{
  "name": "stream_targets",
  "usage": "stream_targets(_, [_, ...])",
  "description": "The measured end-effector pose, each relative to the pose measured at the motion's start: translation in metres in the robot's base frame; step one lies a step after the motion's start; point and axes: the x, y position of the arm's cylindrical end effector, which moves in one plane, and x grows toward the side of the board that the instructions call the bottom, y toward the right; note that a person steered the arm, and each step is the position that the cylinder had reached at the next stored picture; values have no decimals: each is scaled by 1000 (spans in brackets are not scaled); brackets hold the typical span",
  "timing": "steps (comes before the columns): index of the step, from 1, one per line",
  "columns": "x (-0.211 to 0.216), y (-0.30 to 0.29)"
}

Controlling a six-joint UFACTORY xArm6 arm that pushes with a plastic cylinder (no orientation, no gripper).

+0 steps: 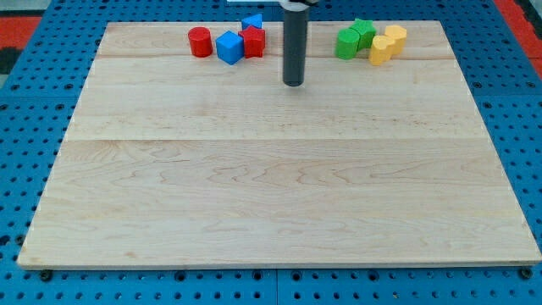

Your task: Push yellow blocks slightly to the left

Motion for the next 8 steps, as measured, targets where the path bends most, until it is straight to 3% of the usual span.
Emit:
stream_targets(1, [22, 2])
stream_targets(4, [32, 21])
stream_targets(5, [29, 103])
stream_targets(6, [-6, 204])
stream_targets(7, [-60, 259])
stream_targets(8, [-131, 251])
